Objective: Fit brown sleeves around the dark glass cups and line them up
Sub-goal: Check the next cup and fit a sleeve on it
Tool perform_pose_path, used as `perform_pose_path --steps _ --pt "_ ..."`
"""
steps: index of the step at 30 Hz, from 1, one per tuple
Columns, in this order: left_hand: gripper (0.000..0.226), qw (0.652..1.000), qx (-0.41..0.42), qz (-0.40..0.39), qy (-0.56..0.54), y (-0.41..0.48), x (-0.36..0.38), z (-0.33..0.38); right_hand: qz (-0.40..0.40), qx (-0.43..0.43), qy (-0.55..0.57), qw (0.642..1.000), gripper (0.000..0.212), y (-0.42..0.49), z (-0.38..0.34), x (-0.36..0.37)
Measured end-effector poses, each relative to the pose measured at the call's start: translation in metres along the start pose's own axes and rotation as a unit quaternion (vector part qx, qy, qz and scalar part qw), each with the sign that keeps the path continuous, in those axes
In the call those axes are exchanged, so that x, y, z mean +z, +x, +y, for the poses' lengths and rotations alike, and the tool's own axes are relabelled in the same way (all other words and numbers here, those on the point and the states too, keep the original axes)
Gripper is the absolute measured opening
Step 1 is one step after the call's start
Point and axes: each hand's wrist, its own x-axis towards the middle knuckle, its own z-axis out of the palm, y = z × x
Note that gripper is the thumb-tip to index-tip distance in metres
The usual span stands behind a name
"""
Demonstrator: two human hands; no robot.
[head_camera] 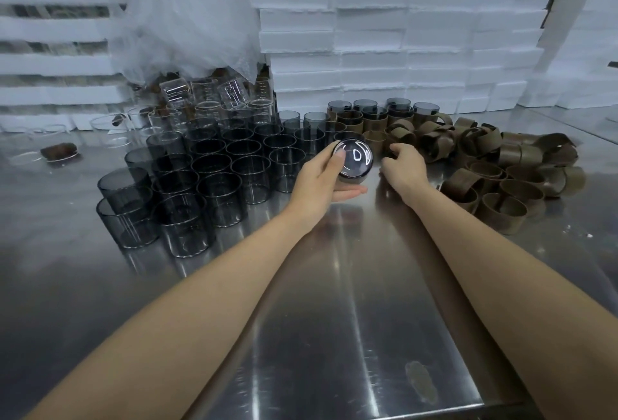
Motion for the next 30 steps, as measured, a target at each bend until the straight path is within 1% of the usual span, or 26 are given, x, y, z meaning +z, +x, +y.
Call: perform_pose_path --steps 3,5,7,8,10,12,14,17,20,23,26,28,30 --pt "0.041 1.0 -0.016 -0.001 -0.005 0.001 0.0 0.001 0.027 -0.003 0.032 0.999 0.023 -0.003 0.0 0.002" --pt "0.045 1.0 -0.016 -0.005 -0.005 0.002 -0.001 0.0 0.061 -0.018 0.043 0.997 0.021 -0.007 0.0 0.0" --pt "0.047 1.0 -0.007 -0.007 -0.011 0.002 -0.001 0.0 0.096 -0.071 0.054 0.991 0.02 -0.013 0.0 -0.002" --pt "0.047 1.0 -0.002 -0.006 -0.019 0.002 -0.002 0.0 0.104 -0.092 0.066 0.988 0.018 -0.017 0.0 -0.003" --pt "0.048 0.999 0.011 -0.004 -0.034 0.001 -0.002 0.0 0.112 -0.109 0.085 0.984 0.016 -0.024 0.0 -0.004" --pt "0.047 0.999 0.016 0.0 -0.037 0.002 -0.002 -0.001 0.123 -0.115 0.107 0.98 0.02 -0.03 -0.001 -0.006" --pt "0.042 0.999 0.017 0.014 -0.029 0.004 -0.001 -0.002 0.136 -0.142 0.113 0.974 0.03 -0.034 -0.003 -0.008" --pt "0.035 0.999 0.021 0.04 -0.006 0.006 0.001 -0.001 0.146 -0.244 0.069 0.956 0.036 -0.044 -0.008 -0.012" --pt "0.033 0.998 0.014 0.062 -0.003 0.006 0.002 0.001 0.153 -0.361 0.041 0.919 0.028 -0.05 -0.014 -0.018" --pt "0.04 0.998 0.001 0.055 -0.015 0.004 0.001 0.003 0.146 -0.452 0.023 0.88 0.021 -0.053 -0.019 -0.019" --pt "0.045 0.999 0.013 0.035 -0.012 0.003 0.0 0.003 0.12 -0.51 0.005 0.852 0.013 -0.055 -0.021 -0.016" --pt "0.035 0.999 0.029 0.037 0.001 0.003 -0.001 0.001 0.095 -0.527 -0.007 0.844 0.01 -0.056 -0.02 -0.015" --pt "0.022 0.998 0.041 0.045 0.015 0.004 -0.001 -0.001 0.067 -0.514 0.024 0.855 0.012 -0.058 -0.02 -0.014"
